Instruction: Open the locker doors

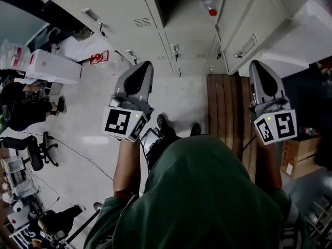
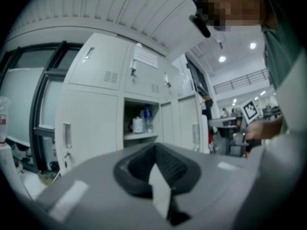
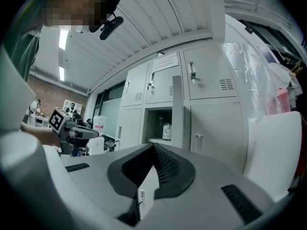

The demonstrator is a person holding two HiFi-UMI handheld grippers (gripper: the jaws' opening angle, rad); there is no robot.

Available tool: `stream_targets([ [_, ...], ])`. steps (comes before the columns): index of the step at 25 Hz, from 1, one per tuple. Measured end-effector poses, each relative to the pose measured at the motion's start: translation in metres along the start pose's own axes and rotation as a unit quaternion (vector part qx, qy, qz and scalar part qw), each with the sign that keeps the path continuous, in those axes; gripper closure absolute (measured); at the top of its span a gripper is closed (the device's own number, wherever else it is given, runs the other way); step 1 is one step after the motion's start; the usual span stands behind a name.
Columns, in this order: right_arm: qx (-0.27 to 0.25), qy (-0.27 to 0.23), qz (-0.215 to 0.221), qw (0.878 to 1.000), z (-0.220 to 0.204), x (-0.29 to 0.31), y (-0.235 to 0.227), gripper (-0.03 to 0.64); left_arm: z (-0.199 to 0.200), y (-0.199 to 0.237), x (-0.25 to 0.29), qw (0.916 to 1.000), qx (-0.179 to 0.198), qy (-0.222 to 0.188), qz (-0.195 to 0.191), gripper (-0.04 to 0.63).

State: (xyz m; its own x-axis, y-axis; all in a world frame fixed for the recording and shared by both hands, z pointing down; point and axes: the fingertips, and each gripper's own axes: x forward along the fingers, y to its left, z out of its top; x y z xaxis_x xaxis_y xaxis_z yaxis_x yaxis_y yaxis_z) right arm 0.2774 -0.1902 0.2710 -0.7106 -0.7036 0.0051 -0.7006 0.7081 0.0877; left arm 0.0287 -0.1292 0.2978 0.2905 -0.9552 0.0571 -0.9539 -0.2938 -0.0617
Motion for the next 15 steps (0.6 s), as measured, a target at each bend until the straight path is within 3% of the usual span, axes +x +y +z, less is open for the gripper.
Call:
stream_targets([
  [15, 0.0, 0.006, 0.042, 0.999, 0.019, 0.074, 0.106, 0.612, 0.004, 0.088, -0.035, 0.9998, -0.008, -0.015, -0.008, 0.595],
])
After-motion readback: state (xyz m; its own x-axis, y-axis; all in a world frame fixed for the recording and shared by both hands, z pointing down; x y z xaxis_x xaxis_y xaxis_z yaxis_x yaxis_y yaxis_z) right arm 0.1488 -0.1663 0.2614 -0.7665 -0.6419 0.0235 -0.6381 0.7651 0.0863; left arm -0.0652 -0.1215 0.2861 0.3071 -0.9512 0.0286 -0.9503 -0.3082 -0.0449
